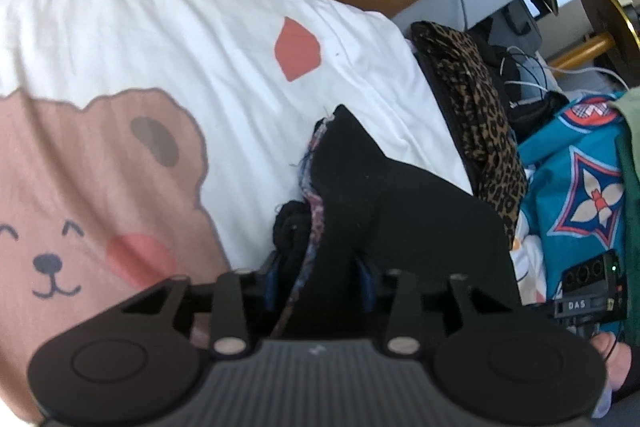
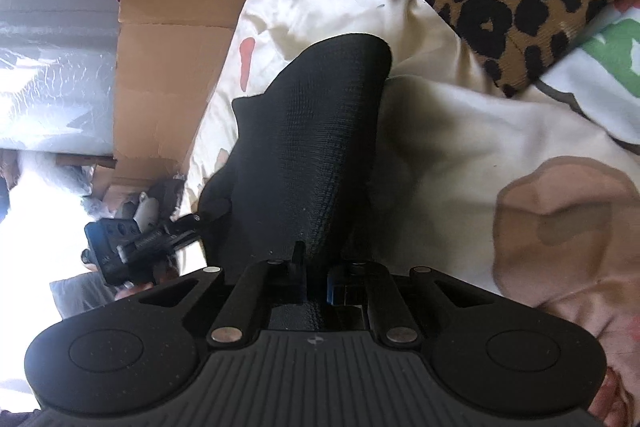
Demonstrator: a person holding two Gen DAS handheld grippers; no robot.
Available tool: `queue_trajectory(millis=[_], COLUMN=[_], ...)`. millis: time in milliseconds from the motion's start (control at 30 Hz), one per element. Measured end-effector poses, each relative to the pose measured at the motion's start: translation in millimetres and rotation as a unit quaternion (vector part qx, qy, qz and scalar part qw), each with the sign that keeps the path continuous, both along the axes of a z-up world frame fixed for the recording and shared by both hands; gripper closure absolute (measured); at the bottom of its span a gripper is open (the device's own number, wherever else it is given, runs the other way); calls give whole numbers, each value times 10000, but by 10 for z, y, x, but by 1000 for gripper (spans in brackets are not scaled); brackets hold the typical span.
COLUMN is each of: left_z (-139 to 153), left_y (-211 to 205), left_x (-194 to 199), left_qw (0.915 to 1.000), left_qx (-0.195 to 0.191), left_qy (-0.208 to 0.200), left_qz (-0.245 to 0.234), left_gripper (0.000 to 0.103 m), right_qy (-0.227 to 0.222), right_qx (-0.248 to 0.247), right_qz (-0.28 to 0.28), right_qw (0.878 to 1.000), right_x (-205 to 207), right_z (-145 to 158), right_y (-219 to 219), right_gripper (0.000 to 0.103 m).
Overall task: Fold clothes
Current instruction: 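Lift the folded black shorts off the duvet with both grippers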
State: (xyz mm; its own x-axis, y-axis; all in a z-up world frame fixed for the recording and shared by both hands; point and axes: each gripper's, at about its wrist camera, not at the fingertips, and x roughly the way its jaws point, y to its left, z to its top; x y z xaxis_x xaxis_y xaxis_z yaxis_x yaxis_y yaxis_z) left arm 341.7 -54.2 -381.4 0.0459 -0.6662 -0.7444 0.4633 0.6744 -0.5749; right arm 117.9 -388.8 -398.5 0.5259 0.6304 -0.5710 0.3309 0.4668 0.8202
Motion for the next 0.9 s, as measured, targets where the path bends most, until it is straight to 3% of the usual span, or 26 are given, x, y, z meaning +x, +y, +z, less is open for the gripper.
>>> queue_trajectory(millis=[33,100,167,200,467,533,600,700,900], left_z=[0,-16,-40,-51,-88,-79,-70,-32,81], left_y=[-9,-30,-65,-86,-306,-347,-370,-392,-427], left_x=[9,37,59,68,185,199,190,175,127], left_qw=[10000,10000,9999,9999,9980,9975,9968,9948,9930], left_qx=[23,39,40,44,42,114,274,473,629], left_qy=[-14,35,90,108,380,390,316,176,-48], left_qz=[-19,-45,-93,-125,-495,-583,-684,-879,-995], left_gripper=[53,39,34,33,24,26,43,57,66], right_qy=[15,96,119,77,11,-4,-34,-127,-260], right_qx=[-32,-101,-207,-239,-152,-147,-129,-94,-142], right_qz=[24,50,85,104,-54,-91,-82,-21,115], right_qw=[10000,9999,9997,9996,9999,9999,9999,9999,9995], right_x=[11,31,46,49,73,77,82,89,95], right_z=[-7,-24,-33,-32,-179,-183,-168,-120,32], right_y=[10,12,19,24,60,64,77,85,77], right_gripper=[96,91,69,66,66,66,66,73,80])
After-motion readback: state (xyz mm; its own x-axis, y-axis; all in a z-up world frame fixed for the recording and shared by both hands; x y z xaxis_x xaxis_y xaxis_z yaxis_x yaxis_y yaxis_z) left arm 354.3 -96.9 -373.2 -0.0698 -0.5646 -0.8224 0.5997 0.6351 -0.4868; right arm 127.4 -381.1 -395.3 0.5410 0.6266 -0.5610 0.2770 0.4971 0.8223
